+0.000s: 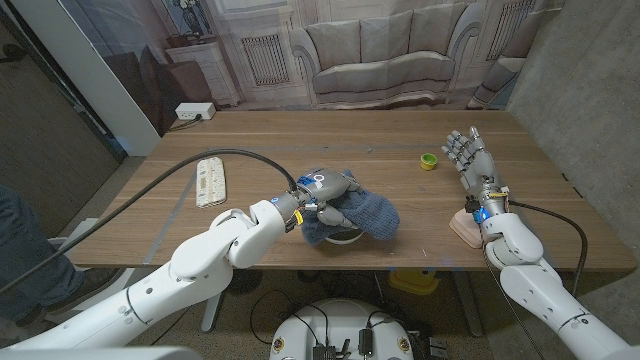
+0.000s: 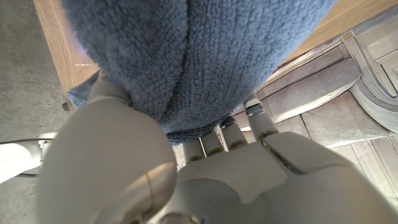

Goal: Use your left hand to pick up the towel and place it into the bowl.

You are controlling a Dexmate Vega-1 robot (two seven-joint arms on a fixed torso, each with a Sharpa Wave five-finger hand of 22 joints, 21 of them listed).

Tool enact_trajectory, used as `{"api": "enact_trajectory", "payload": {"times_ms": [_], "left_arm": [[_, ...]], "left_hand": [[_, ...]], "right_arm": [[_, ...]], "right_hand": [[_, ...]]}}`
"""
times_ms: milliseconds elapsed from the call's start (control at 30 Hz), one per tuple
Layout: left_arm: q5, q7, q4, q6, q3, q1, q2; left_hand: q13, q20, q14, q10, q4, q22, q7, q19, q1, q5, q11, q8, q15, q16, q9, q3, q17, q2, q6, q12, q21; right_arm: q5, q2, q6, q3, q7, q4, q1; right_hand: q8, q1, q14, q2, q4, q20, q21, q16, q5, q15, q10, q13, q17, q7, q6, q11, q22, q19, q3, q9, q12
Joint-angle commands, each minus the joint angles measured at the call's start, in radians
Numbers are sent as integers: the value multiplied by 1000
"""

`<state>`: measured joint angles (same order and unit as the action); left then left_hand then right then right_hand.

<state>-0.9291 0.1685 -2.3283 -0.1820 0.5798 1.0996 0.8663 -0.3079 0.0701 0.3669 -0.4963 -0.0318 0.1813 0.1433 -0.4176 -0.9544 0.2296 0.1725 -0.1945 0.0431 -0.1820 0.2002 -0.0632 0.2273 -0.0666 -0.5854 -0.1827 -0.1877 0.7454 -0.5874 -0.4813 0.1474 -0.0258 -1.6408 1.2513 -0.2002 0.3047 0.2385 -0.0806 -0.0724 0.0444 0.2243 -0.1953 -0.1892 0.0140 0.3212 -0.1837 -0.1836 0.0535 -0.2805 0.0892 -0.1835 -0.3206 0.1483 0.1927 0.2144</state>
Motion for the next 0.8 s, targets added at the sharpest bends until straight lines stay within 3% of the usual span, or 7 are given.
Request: {"api": "enact_trajectory", "payload": {"times_ms": [33, 400, 433, 600, 800], "left_arm": [[-63, 75, -38, -34, 5, -4, 0], [-130, 157, -56, -61, 13, -14, -15], [-140, 164, -57, -63, 14, -16, -17], [-161, 185, -55, -61, 15, -24, -25], [-164, 188, -50, -47, 9, -32, -30]], "left_hand": [[2, 16, -39, 43, -6, 3, 0, 43, 21, 17, -7, 9, 60, 1, 3, 16, -2, -6, 46, 2, 8], [18, 80, -167, 187, -26, 5, 13, 167, 62, 53, -25, 18, 34, 3, 5, 57, -8, -22, 208, 1, 9], [20, 84, -182, 210, -29, 5, 5, 184, 68, 58, -26, 19, 29, 3, 5, 63, -9, -24, 230, 2, 9], [27, 96, -247, 277, -38, 5, -3, 247, 85, 75, -36, 16, 5, 5, 5, 83, -13, -32, 298, 0, 10], [32, 99, -284, 326, -43, 4, -8, 278, 95, 86, -36, 15, -1, 4, 4, 96, -15, -35, 339, 1, 7]], "right_arm": [[0, 1, -5, -1, 2, -2, 4], [-1, 2, -2, -2, -6, -3, 4], [-1, 3, -1, -2, -6, -2, 3], [-4, 4, 0, -2, -11, -4, 3], [-5, 6, 0, -3, -17, -7, 6]], "right_hand": [[0, 2, 4, -5, -6, 6, -5, 6, 3, 5, 6, -5, -3, 0, -10, 1, -5, -7, 1, 2, 1], [0, 1, 3, -4, -7, 6, -6, 6, 4, 5, 6, -5, -3, 0, -11, -1, -6, -8, 0, 2, 1], [0, 1, 4, -4, -7, 5, -6, 6, 4, 6, 6, -5, -3, 0, -11, -2, -6, -7, 0, 2, 1], [1, 1, 3, -5, -7, 5, -6, 6, 4, 6, 5, -5, -3, 0, -10, 0, -6, -8, 0, 2, 0], [1, 1, 3, -5, -7, 5, -7, 6, 4, 6, 6, -5, -3, 0, -11, 0, -6, -8, 0, 2, 0]]}}
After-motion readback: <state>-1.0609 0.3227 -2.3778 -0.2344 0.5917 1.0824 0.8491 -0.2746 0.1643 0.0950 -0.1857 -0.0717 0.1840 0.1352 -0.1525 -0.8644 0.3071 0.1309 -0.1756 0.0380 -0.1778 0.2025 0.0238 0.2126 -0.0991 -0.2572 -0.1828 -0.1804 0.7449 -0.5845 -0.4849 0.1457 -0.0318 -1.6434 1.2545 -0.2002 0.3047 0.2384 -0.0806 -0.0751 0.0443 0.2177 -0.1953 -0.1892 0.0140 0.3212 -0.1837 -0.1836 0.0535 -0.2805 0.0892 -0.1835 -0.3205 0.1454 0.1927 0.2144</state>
